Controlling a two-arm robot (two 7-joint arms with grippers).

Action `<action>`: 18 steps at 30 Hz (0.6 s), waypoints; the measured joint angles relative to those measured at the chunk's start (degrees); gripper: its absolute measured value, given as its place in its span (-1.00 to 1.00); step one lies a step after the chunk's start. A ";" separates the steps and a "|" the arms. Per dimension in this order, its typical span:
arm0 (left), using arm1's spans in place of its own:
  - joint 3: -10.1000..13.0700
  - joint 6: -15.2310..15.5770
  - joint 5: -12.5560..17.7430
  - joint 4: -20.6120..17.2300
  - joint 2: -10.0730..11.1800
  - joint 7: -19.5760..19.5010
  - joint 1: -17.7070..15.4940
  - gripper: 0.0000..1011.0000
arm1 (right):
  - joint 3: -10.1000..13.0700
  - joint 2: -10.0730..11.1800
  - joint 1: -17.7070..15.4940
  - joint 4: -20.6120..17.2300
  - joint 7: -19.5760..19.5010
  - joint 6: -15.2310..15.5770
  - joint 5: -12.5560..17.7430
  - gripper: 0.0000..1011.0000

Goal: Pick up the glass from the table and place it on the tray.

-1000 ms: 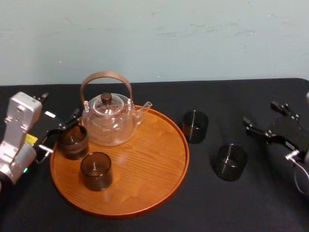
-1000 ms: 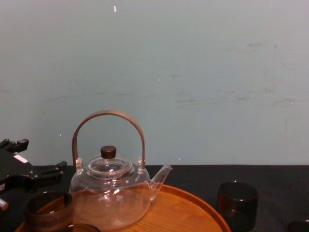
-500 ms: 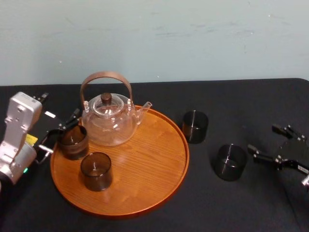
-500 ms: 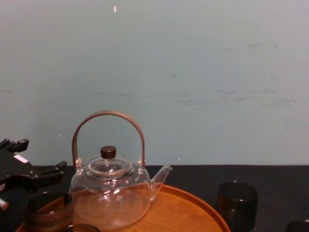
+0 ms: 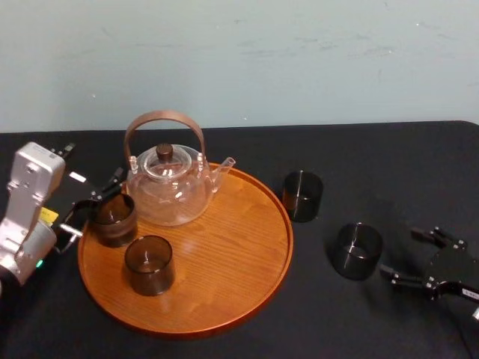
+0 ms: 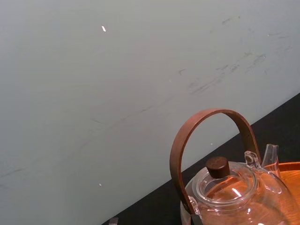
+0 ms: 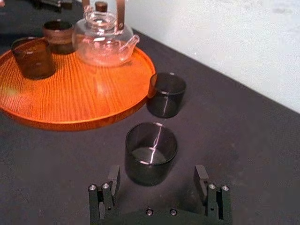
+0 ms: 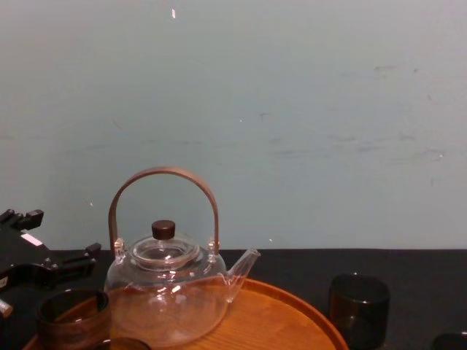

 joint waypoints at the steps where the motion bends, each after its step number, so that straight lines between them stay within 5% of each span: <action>1: 0.00 0.00 0.00 0.00 0.00 0.00 0.00 0.98 | -0.12 -0.08 0.11 0.13 0.21 0.15 -0.17 0.98; 18: 0.00 0.00 0.00 0.00 0.00 0.00 0.00 0.98 | -2.16 -3.36 4.09 3.82 3.35 3.10 -3.73 0.98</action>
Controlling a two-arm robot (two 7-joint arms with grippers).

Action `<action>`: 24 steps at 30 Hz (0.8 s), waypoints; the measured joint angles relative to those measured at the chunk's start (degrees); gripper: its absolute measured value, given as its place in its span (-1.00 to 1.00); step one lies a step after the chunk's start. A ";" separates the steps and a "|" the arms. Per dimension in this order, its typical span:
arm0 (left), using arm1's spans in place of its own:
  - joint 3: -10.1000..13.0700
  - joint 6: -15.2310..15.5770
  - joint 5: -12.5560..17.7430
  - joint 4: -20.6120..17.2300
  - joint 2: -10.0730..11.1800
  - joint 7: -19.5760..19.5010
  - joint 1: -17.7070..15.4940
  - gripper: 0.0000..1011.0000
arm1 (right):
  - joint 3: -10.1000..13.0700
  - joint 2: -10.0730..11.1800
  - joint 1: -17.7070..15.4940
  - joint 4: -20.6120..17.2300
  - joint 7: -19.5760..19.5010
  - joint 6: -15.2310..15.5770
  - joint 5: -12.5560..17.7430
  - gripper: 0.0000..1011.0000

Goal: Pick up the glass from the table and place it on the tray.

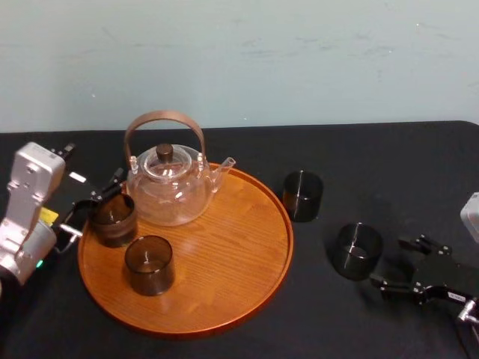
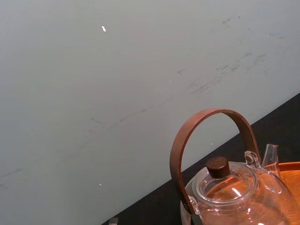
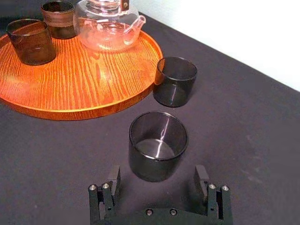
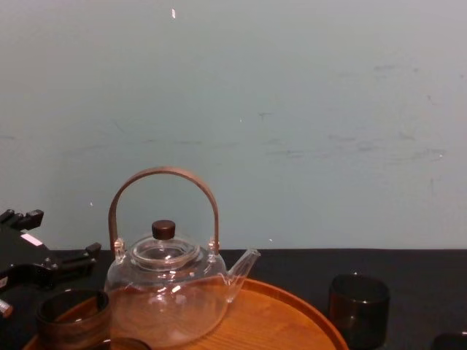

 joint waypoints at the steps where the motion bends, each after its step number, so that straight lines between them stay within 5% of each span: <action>1: 0.00 0.00 0.00 0.00 0.00 0.00 0.00 0.98 | -0.11 -0.22 0.27 0.22 0.13 0.13 -0.09 0.98; 24: 0.00 0.00 0.00 0.00 0.00 0.00 0.00 0.98 | -3.79 -5.36 8.06 5.98 2.00 4.56 1.56 0.98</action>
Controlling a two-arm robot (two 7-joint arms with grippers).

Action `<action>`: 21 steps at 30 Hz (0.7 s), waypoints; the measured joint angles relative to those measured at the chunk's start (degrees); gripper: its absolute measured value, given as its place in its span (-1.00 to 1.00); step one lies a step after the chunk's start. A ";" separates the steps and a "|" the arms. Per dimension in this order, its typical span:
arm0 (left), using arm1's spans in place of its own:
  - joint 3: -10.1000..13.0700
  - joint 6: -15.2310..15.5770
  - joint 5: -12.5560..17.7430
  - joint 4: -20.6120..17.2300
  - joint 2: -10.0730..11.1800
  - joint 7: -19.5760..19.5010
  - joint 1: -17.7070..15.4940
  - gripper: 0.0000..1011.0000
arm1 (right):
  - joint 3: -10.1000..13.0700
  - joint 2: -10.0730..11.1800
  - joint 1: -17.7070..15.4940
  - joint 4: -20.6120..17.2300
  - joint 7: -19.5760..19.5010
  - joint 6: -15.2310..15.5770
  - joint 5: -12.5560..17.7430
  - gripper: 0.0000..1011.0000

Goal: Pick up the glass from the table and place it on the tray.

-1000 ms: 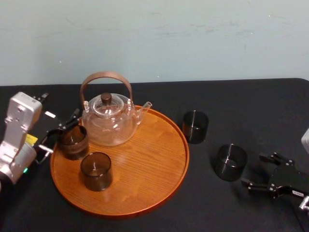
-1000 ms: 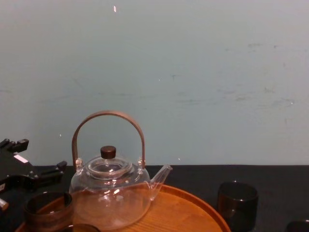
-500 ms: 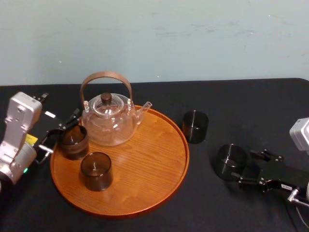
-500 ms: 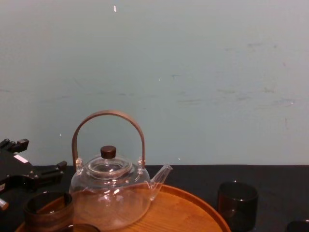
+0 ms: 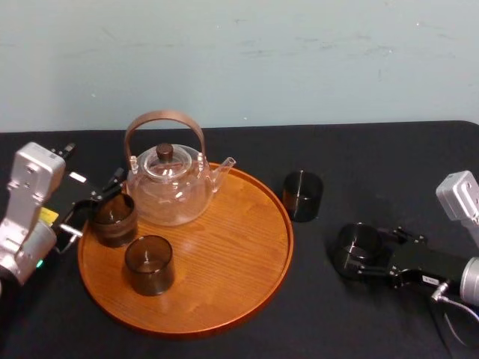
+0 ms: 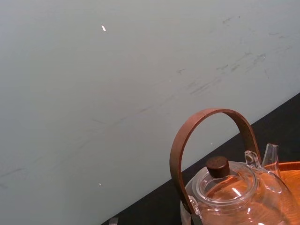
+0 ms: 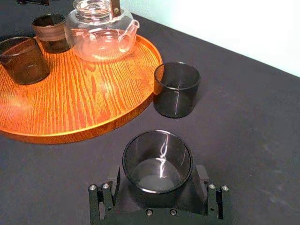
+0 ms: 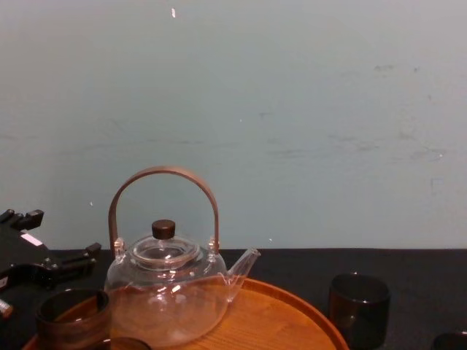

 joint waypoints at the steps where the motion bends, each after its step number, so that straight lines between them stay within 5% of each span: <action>1: 0.00 0.00 0.00 0.00 0.00 0.00 0.00 0.98 | -0.14 -0.09 0.22 0.16 0.04 0.03 0.03 0.98; 21: 0.00 0.00 0.00 0.00 0.00 0.00 0.00 0.98 | -2.16 -1.51 3.29 2.02 -0.31 -0.05 -0.52 0.98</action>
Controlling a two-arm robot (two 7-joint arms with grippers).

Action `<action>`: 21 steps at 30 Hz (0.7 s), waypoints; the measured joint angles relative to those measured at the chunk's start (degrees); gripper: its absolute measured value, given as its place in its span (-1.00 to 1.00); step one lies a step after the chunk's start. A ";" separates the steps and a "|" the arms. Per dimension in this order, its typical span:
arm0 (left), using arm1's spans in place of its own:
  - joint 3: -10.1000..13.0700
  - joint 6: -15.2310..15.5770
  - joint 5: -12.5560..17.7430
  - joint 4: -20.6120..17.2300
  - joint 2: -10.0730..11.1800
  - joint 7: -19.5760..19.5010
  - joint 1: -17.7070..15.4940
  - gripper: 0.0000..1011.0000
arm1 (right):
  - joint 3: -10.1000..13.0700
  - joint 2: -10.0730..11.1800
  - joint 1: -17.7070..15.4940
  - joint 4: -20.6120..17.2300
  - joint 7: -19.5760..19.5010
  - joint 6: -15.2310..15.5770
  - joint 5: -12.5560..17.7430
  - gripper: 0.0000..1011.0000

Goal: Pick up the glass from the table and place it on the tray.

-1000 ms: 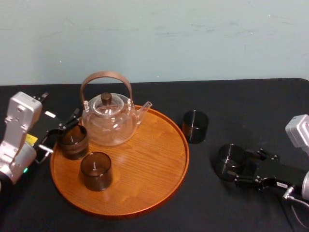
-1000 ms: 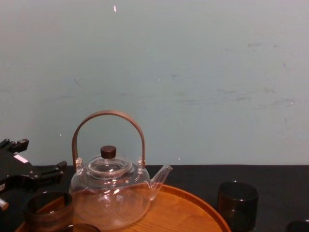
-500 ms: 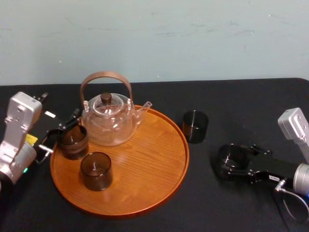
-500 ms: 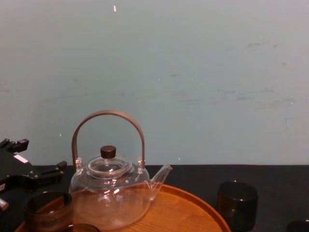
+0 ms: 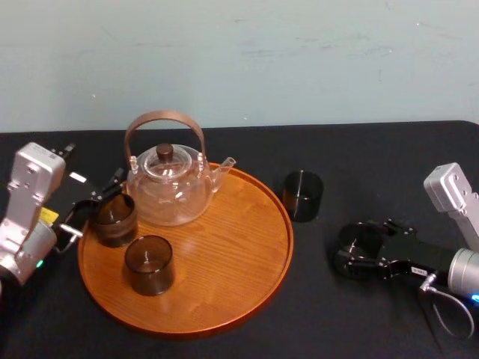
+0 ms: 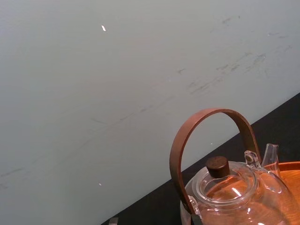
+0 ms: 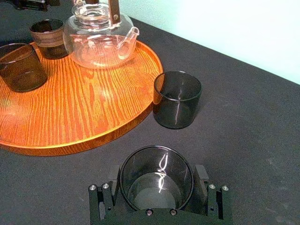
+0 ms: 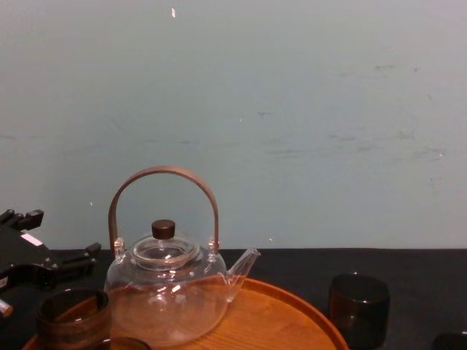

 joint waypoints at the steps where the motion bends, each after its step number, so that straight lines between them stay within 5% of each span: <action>1: 0.00 0.00 0.00 0.00 0.00 0.00 0.00 0.98 | 0.01 0.00 -0.01 0.00 0.00 0.00 0.00 0.98; 8: 0.00 0.00 0.00 0.00 0.00 0.00 0.00 0.98 | 0.09 0.04 -0.09 -0.01 0.01 -0.03 0.08 0.79; 21: 0.00 0.00 0.00 0.00 0.00 0.00 0.00 0.98 | 0.17 0.09 -0.17 -0.06 0.05 -0.03 0.15 0.79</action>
